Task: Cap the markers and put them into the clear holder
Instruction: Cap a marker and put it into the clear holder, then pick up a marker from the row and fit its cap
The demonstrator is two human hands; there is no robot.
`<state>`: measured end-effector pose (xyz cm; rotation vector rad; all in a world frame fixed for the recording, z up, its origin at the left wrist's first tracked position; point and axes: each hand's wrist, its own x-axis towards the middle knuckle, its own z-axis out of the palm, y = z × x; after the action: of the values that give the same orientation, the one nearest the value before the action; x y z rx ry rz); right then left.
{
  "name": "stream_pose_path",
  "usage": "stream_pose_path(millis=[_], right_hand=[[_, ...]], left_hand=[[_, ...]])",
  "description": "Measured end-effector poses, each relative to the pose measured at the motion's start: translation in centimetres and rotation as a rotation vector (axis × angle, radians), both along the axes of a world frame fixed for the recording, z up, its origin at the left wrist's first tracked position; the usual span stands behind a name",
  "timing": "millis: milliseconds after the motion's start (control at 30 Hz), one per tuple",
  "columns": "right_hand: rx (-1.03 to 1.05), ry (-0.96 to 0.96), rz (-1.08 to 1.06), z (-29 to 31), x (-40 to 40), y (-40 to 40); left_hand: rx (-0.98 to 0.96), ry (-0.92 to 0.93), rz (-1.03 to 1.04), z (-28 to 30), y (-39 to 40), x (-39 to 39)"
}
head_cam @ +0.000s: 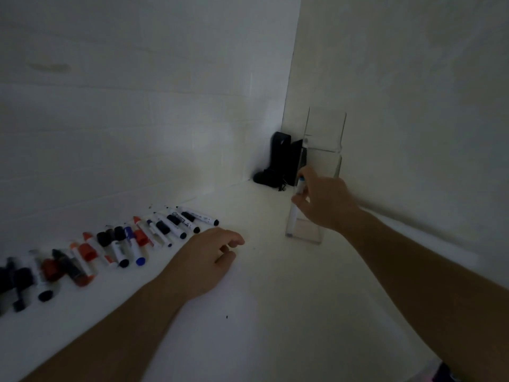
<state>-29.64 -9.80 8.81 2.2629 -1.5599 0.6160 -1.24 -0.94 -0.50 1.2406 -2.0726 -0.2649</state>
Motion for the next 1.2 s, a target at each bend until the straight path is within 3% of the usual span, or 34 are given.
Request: stream_pose_path(millis=[100,200,300,433,533,633,767,867,1033,1200], right_hand=[[-0.014,0.004,0.005,-0.2,0.1,0.3],[-0.221,-0.1,-0.026,-0.1,1.2,1.4],[-0.368,-0.168,0.158,-0.7,4.3,2.2],[0.094,-0.326,0.326,-3.8,10.1,1.2],[0.271,-0.355,0.36,-6.4,13.7,-0.4],[0.298,-0.335,0.378,-7.5,16.5,-1.4],[0.309,-0.082,0.161,-7.9,18.9,-2.1],[0.305,-0.13,0.083,-7.6,17.7,-1.8],[0.34,-0.181,0.172,-8.6,12.8,0.4],[0.296,-0.378,0.209,-9.3,10.7,-0.2]], left_hand=[[-0.004,-0.016,-0.006,0.0,-0.1,0.0],[-0.011,-0.016,-0.006,0.0,-0.2,0.1],[-0.013,-0.041,0.028,0.2,-0.1,0.6],[-0.174,-0.118,0.128,0.7,-0.4,2.5],[-0.26,-0.113,0.201,1.6,-0.4,3.5],[-0.262,-0.124,0.211,2.0,-0.2,3.3],[-0.2,-0.12,0.211,1.5,-0.5,3.1],[-0.17,-0.108,0.215,1.3,-0.5,3.3],[-0.113,-0.109,0.254,1.1,-0.8,3.1],[-0.225,-0.098,0.39,1.4,-1.4,2.8]])
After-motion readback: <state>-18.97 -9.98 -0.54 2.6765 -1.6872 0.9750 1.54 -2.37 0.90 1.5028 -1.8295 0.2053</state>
